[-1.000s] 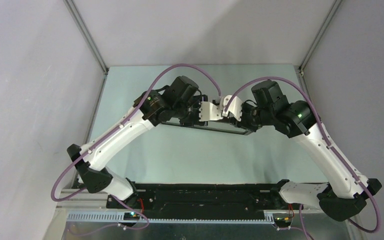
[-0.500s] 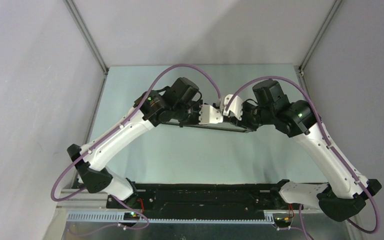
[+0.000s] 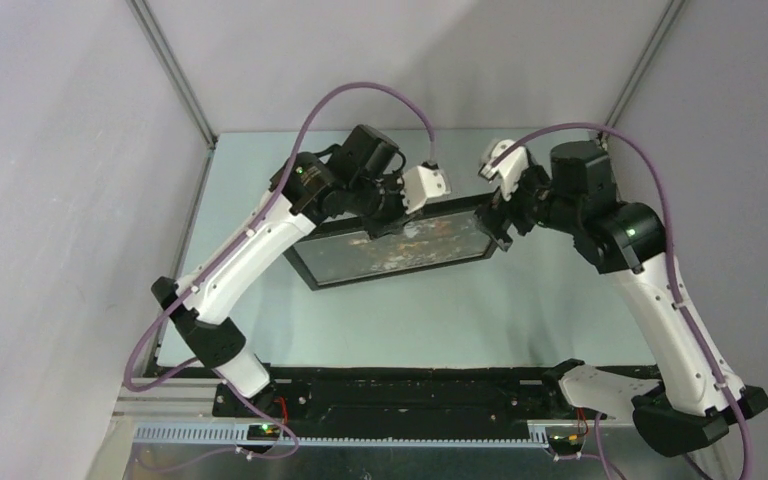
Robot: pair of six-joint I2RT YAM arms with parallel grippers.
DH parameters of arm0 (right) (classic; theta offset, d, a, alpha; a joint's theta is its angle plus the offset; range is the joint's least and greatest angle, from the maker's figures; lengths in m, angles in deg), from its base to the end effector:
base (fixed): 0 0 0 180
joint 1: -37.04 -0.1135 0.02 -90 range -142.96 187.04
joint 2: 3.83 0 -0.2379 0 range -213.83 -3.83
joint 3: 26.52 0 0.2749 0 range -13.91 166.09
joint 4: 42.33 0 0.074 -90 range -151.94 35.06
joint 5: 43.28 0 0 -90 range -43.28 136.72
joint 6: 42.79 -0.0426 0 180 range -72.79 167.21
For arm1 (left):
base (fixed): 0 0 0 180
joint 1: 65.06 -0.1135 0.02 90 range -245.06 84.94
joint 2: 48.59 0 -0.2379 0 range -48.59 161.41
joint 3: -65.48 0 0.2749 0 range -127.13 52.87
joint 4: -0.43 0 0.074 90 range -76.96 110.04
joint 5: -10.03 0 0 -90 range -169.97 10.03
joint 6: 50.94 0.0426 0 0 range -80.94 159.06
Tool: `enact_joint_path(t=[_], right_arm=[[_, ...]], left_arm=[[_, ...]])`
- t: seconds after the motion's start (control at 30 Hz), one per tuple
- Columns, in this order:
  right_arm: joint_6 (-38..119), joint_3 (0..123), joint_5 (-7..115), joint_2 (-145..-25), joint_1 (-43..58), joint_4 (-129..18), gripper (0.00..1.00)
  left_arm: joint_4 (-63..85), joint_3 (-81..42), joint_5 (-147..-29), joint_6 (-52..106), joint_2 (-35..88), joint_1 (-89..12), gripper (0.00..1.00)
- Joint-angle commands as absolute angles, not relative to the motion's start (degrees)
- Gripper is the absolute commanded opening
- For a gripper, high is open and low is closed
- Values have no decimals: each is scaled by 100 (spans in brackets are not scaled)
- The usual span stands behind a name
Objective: Put the photo into the frame
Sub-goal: Turn over the photo frame at the center of the board.
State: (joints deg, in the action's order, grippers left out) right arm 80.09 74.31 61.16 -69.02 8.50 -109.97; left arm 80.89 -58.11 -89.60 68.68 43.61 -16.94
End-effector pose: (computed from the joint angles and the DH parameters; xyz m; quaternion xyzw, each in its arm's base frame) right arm 0.2069 0.1246 0.4285 -0.4955 0.7149 0.0916 0.4848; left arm 0.2215 -0.2577 0.4068 0.6087 0.7084 -0.1336 0.3312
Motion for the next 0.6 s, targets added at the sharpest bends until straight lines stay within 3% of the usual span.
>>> enact_joint_path(t=[0.0, 0.3, 0.57], right_arm=[[7266, 7827, 6137, -6540, 1303, -10478, 95], [6668, 7712, 6118, -6505, 1875, -10457, 99], [6167, 7257, 6345, -6634, 2137, -10240, 99]], left_arm=[[7560, -6832, -9869, 5438, 4416, -2266, 0], [7511, -7457, -10589, 4115, 4842, -3236, 0], [6655, -6220, -10577, 2904, 4483, -4044, 0]])
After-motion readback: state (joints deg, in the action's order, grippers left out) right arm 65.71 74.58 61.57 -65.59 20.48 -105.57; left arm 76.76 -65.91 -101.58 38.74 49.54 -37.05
